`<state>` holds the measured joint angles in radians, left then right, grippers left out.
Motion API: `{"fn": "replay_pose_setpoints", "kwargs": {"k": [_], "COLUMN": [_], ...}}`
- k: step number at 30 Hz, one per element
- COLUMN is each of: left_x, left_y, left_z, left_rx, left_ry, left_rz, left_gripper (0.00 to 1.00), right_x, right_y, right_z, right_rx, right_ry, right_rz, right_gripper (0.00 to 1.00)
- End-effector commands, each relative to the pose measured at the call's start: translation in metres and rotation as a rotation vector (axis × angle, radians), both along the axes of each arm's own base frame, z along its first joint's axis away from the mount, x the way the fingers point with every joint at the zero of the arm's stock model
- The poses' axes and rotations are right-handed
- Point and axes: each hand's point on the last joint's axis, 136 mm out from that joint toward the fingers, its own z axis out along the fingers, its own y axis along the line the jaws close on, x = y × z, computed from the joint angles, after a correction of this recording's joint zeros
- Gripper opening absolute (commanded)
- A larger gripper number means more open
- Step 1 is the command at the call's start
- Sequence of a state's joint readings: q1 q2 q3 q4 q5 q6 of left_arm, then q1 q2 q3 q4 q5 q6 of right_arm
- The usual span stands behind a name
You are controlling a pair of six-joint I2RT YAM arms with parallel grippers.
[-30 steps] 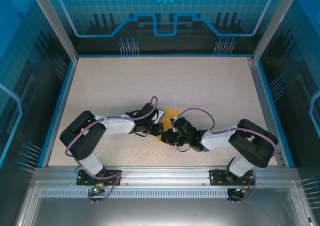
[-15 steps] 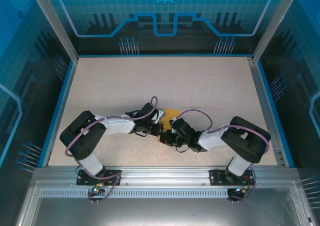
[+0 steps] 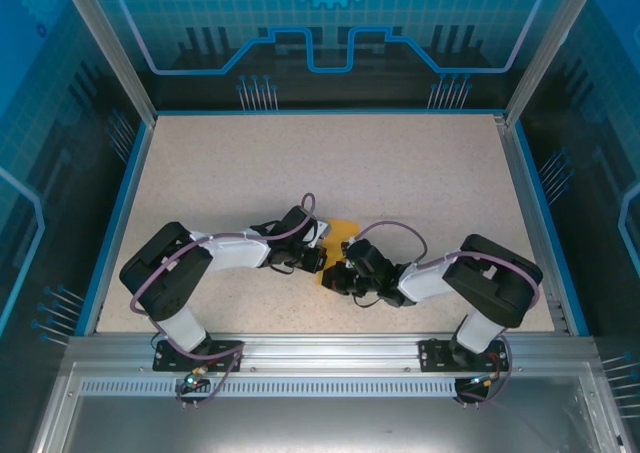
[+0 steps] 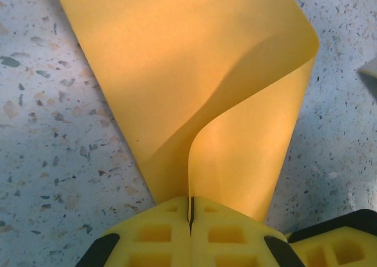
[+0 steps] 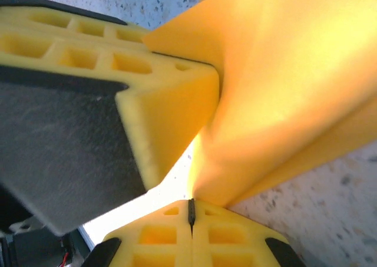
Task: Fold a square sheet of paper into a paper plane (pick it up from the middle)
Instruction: Third fold the triangle at the center of the table.
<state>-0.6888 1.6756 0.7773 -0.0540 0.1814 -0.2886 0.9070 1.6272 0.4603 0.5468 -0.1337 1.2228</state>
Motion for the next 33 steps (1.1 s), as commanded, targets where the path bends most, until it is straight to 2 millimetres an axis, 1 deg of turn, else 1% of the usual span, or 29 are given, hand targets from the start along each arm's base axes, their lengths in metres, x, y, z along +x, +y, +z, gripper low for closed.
{"fn": "replay_pose_setpoints", "kwargs": {"k": [1,4,7,13,22,28,33], "left_x": [-0.009,-0.010,-0.009,-0.009,-0.008,-0.008,-0.008], "left_y": [0.005,0.005,0.005,0.005,0.004,0.003,0.004], "left_z": [-0.014,-0.014,-0.013,-0.013,-0.012,-0.011,-0.012], "left_rx": [0.024,0.025,0.023,0.023,0.023,0.020,0.025], "left_ry": [0.057,0.057,0.055,0.058,0.058,0.058,0.058], "left_rz": [-0.010,-0.012,-0.012,-0.010,-0.011,-0.016,-0.016], "left_gripper": [0.06,0.06,0.06,0.06,0.06,0.06,0.06], "right_x": [0.008,0.015,0.020,0.025,0.028,0.028,0.020], "right_y": [-0.016,-0.019,-0.017,-0.018,-0.006,-0.005,-0.022], "right_z": [0.007,0.014,0.020,0.019,0.024,0.015,-0.005], "right_rx": [-0.016,0.002,0.017,0.022,0.069,0.053,-0.042], "right_ry": [-0.028,-0.035,-0.043,-0.038,-0.033,-0.015,0.028], "right_rz": [-0.028,-0.027,-0.022,-0.030,-0.009,-0.011,-0.025], "right_gripper": [0.00,0.00,0.00,0.00,0.00,0.00,0.00]}}
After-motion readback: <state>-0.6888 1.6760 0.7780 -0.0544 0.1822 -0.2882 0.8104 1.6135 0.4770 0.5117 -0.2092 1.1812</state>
